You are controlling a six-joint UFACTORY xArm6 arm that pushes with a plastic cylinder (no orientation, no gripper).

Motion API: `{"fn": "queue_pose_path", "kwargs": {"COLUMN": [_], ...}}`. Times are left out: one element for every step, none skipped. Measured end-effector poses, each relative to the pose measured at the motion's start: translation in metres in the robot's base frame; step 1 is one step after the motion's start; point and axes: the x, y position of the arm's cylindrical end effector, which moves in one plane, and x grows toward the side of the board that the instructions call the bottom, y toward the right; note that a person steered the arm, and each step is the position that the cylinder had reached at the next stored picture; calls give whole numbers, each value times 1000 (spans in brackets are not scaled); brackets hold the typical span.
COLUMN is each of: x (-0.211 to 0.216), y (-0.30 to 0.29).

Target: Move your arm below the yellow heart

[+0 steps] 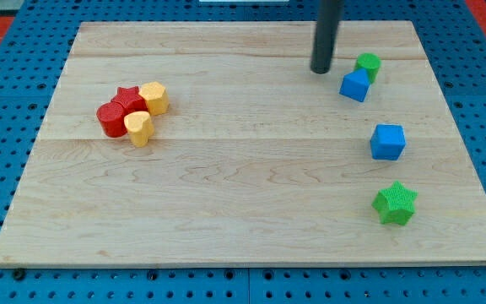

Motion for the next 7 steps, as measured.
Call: {"fn": "queue_pose_path", "kwargs": {"x": [27, 50, 55, 56, 61, 61, 61], "y": [23, 22, 22, 22, 22, 10, -44]}}
